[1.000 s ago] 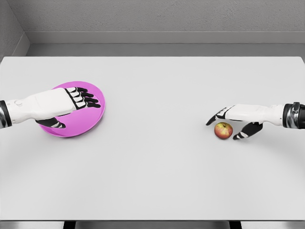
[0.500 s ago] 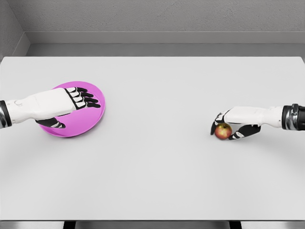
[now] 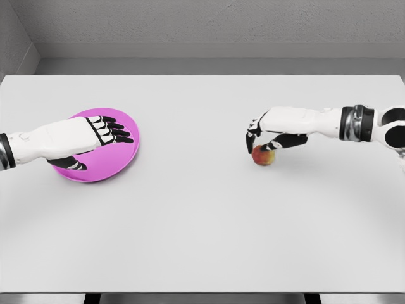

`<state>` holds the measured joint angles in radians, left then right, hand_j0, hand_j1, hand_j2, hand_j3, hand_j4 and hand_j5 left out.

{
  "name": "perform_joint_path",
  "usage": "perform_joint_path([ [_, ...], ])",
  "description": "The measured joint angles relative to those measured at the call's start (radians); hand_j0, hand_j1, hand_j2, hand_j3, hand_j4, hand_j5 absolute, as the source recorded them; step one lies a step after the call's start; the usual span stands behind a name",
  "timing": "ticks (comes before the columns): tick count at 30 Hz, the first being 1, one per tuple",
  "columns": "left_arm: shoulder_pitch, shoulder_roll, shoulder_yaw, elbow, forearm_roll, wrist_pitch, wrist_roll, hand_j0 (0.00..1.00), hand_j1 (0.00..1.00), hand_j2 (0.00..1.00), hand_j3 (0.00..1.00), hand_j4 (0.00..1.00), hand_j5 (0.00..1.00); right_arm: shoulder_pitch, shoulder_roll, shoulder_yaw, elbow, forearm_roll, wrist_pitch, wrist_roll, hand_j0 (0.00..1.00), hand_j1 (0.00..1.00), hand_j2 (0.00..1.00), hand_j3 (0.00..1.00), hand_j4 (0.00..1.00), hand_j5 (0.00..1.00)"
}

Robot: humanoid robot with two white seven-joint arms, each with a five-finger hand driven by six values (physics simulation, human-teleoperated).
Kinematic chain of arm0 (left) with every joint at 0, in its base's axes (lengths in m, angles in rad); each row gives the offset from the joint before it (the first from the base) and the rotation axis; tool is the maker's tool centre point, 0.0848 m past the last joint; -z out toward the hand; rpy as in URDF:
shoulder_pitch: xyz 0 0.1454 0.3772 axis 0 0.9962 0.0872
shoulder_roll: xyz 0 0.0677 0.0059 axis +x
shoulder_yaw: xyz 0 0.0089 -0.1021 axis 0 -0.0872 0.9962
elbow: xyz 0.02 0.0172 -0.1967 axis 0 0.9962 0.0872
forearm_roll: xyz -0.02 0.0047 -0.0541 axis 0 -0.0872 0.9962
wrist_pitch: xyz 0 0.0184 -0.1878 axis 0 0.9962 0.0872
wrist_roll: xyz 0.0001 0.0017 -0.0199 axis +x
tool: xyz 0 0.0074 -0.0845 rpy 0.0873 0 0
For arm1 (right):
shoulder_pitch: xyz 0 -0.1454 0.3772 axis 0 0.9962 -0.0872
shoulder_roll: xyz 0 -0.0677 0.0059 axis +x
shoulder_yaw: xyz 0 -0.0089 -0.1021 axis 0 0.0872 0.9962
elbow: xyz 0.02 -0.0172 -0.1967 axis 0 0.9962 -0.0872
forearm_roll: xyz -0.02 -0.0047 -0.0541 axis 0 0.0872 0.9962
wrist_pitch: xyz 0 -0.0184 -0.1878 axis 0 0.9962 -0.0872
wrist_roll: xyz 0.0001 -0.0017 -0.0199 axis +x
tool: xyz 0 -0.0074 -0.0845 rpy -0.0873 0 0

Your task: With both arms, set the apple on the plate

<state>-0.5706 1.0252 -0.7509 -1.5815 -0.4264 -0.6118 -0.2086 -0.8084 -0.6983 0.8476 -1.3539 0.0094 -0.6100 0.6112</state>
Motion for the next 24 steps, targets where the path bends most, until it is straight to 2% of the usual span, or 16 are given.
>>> perform_joint_path([
  [2, 0.000, 0.000, 0.000, 0.000, 0.000, 0.000, 0.000, 1.00, 1.00, 1.00, 1.00, 1.00, 1.00, -0.015, 0.058, 0.001, 0.001, -0.001, 0.013, 0.000, 0.38, 0.38, 0.38, 0.38, 0.38, 0.38],
  [3, 0.000, 0.000, 0.000, 0.000, 0.000, 0.000, 0.000, 1.00, 1.00, 1.00, 1.00, 1.00, 1.00, -0.029, 0.078, -0.002, 0.002, 0.000, 0.017, 0.000, 0.43, 0.43, 0.43, 0.43, 0.43, 0.43],
  [5, 0.000, 0.000, 0.000, 0.000, 0.000, 0.000, 0.000, 1.00, 1.00, 1.00, 1.00, 1.00, 1.00, 0.011, 0.092, -0.076, 0.020, 0.002, 0.010, 0.000, 0.58, 0.58, 0.58, 0.58, 0.58, 0.58],
  [6, 0.000, 0.000, 0.000, 0.000, 0.000, 0.000, 0.000, 1.00, 1.00, 1.00, 1.00, 1.00, 1.00, 0.020, 0.091, -0.121, 0.037, 0.001, 0.006, 0.000, 0.74, 0.74, 0.74, 0.74, 0.74, 0.74],
  [7, 0.000, 0.000, 0.000, 0.000, 0.000, 0.000, 0.000, 1.00, 1.00, 1.00, 1.00, 1.00, 1.00, 0.029, 0.084, -0.154, 0.056, 0.002, 0.004, 0.000, 1.00, 1.00, 1.00, 1.00, 1.00, 1.00],
  [9, 0.000, 0.000, 0.000, 0.000, 0.000, 0.000, 0.000, 1.00, 1.00, 1.00, 1.00, 1.00, 1.00, 0.049, 0.057, -0.202, 0.092, 0.005, 0.000, 0.000, 1.00, 1.00, 1.00, 1.00, 1.00, 1.00],
  [13, -0.002, -0.012, 0.000, 0.001, 0.000, 0.000, -0.011, 1.00, 1.00, 1.00, 1.00, 1.00, 1.00, 0.172, 0.010, -0.329, 0.159, 0.011, -0.003, 0.000, 1.00, 1.00, 1.00, 1.00, 1.00, 1.00],
  [15, -0.020, -0.039, 0.000, 0.008, 0.000, 0.000, -0.043, 1.00, 1.00, 1.00, 1.00, 1.00, 1.00, 0.186, -0.005, -0.364, 0.180, 0.012, -0.003, 0.000, 1.00, 1.00, 1.00, 1.00, 1.00, 1.00],
  [18, -0.098, -0.098, -0.008, 0.028, 0.002, 0.000, -0.086, 1.00, 1.00, 1.00, 1.00, 1.00, 1.00, 0.209, -0.016, -0.409, 0.198, 0.018, -0.004, 0.000, 1.00, 1.00, 1.00, 1.00, 1.00, 1.00],
  [19, -0.152, -0.133, -0.020, 0.032, 0.002, 0.000, -0.094, 1.00, 1.00, 1.00, 1.00, 1.00, 1.00, 0.210, -0.019, -0.422, 0.204, 0.021, -0.004, 0.000, 1.00, 1.00, 1.00, 1.00, 1.00, 1.00],
  [20, -0.179, -0.169, -0.032, 0.036, 0.003, 0.000, -0.099, 1.00, 1.00, 1.00, 1.00, 1.00, 1.00, 0.210, -0.021, -0.431, 0.214, 0.023, -0.003, 0.000, 1.00, 1.00, 1.00, 1.00, 1.00, 1.00],
  [24, -0.235, -0.298, -0.057, 0.065, 0.006, 0.000, -0.109, 1.00, 1.00, 1.00, 1.00, 1.00, 1.00, 0.210, -0.030, -0.450, 0.254, 0.028, -0.004, 0.000, 1.00, 1.00, 1.00, 1.00, 1.00, 1.00],
])
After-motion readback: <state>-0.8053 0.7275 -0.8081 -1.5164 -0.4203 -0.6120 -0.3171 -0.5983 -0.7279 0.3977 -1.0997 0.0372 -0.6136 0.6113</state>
